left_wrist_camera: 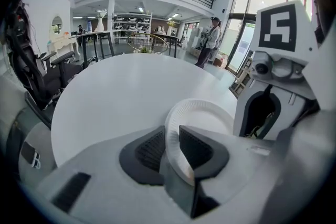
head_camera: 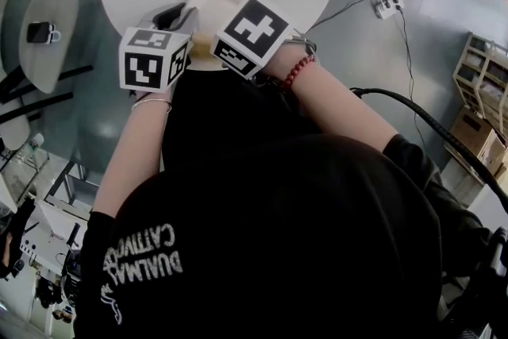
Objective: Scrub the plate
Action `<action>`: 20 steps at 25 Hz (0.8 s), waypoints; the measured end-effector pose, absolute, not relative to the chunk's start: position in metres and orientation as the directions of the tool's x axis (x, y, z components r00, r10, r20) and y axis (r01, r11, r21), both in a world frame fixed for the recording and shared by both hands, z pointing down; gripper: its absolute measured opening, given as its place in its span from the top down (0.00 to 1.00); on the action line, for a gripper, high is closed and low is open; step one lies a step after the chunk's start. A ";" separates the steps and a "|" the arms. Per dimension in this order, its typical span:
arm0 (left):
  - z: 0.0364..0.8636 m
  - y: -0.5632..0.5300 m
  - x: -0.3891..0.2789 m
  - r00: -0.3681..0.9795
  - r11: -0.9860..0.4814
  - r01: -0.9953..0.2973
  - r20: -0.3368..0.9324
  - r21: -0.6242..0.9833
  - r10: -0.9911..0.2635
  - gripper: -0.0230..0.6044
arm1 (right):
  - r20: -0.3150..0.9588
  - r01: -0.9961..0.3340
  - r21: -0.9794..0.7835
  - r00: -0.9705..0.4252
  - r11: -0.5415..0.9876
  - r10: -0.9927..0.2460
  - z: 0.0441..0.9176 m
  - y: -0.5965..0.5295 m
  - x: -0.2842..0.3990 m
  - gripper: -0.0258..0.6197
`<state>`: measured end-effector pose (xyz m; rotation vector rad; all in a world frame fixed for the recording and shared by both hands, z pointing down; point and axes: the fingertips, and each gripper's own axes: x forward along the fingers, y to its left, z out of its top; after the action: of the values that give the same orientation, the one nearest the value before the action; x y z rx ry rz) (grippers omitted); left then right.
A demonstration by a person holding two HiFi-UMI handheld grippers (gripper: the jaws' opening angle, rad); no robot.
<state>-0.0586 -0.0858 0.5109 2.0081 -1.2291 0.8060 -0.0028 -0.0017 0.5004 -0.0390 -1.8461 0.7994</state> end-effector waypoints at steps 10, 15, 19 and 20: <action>0.512 -0.085 -0.061 0.368 -0.358 -0.913 0.769 0.194 -0.522 0.83 | 0.802 -0.374 -0.571 -0.443 0.731 0.400 0.502 -0.003 0.019 0.87; 0.514 -0.087 -0.063 0.370 -0.356 -0.913 0.770 0.198 -0.520 0.83 | 0.809 -0.396 -0.566 -0.436 0.723 0.394 0.502 -0.007 0.032 0.87; 0.515 -0.087 -0.064 0.371 -0.357 -0.913 0.769 0.199 -0.521 0.83 | 0.813 -0.417 -0.565 -0.432 0.712 0.392 0.505 -0.009 0.044 0.87; 0.515 -0.087 -0.064 0.372 -0.358 -0.912 0.768 0.199 -0.521 0.83 | 0.815 -0.423 -0.563 -0.428 0.710 0.391 0.505 -0.009 0.048 0.87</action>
<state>-0.0638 -0.0873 0.5155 2.0116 -1.2323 0.8077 0.0485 -0.0086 0.5054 0.0248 -1.7974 0.9072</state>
